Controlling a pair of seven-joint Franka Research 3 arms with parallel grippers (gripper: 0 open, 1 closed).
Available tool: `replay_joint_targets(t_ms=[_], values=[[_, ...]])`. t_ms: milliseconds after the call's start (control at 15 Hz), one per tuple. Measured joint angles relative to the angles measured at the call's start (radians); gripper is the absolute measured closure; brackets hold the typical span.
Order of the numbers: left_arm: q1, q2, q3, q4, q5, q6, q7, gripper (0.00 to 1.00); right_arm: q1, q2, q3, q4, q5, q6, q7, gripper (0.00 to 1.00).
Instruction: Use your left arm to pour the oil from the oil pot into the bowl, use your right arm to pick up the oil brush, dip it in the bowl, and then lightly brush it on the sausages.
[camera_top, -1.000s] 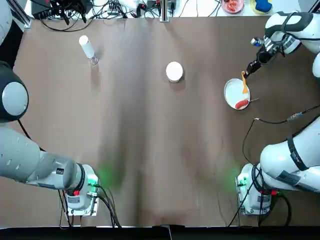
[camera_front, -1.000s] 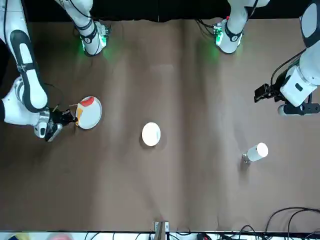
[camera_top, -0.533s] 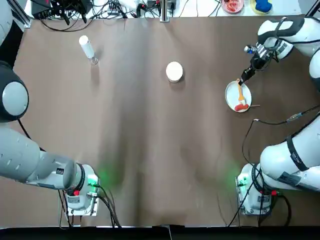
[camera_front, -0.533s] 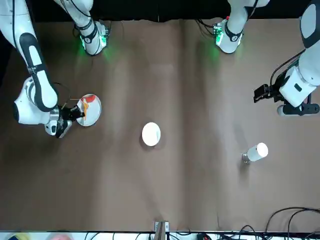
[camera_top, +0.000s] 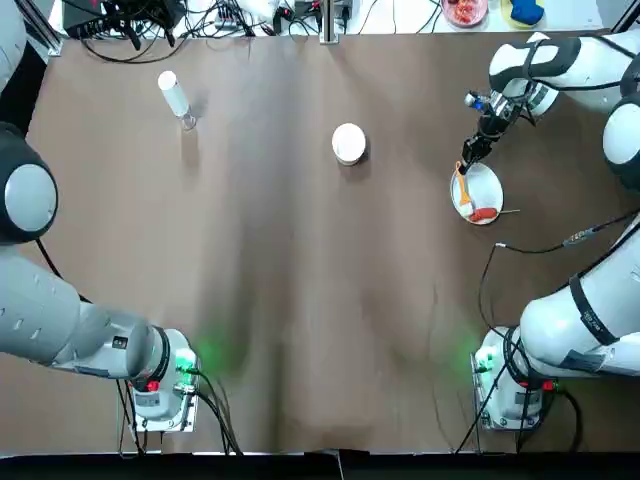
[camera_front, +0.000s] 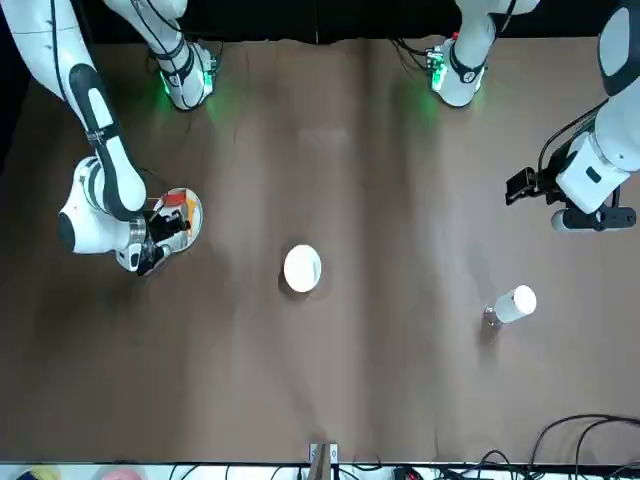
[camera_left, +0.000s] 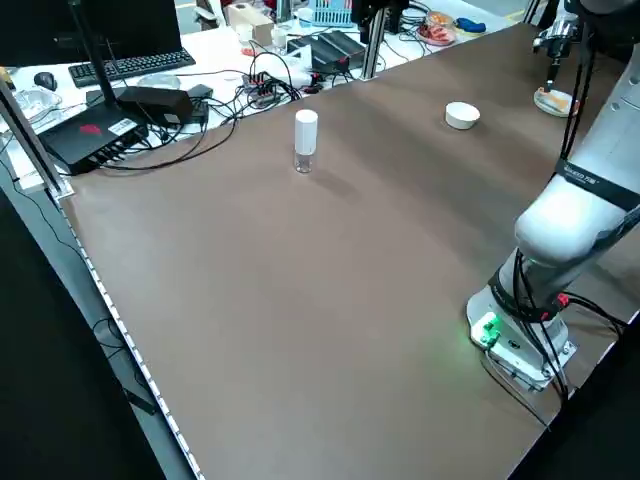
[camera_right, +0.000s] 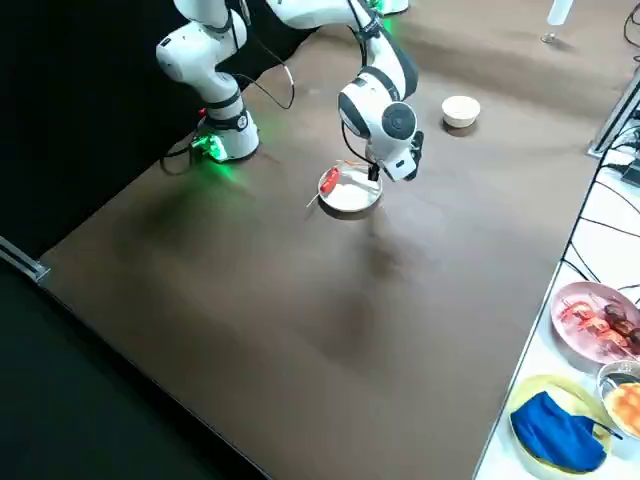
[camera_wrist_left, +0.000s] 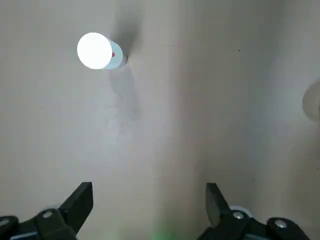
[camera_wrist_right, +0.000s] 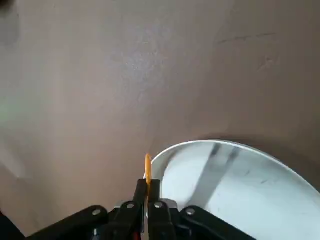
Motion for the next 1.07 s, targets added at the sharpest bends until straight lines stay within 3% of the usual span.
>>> replay_joint_targets(t_ms=[400,733,1067], values=[[0.0,0.0,0.0,0.0,0.0,0.0,0.0,0.0,-0.052,0.0,-0.017,0.006,-0.018,0.001,-0.063,0.96],[0.0,0.0,0.0,0.0,0.0,0.0,0.0,0.0,-0.133,0.001,-0.018,0.028,-0.139,0.002,-0.098,0.96],[0.0,0.0,0.0,0.0,0.0,0.0,0.0,0.0,-0.135,0.001,-0.002,0.111,-0.149,-0.056,-0.023,0.96]])
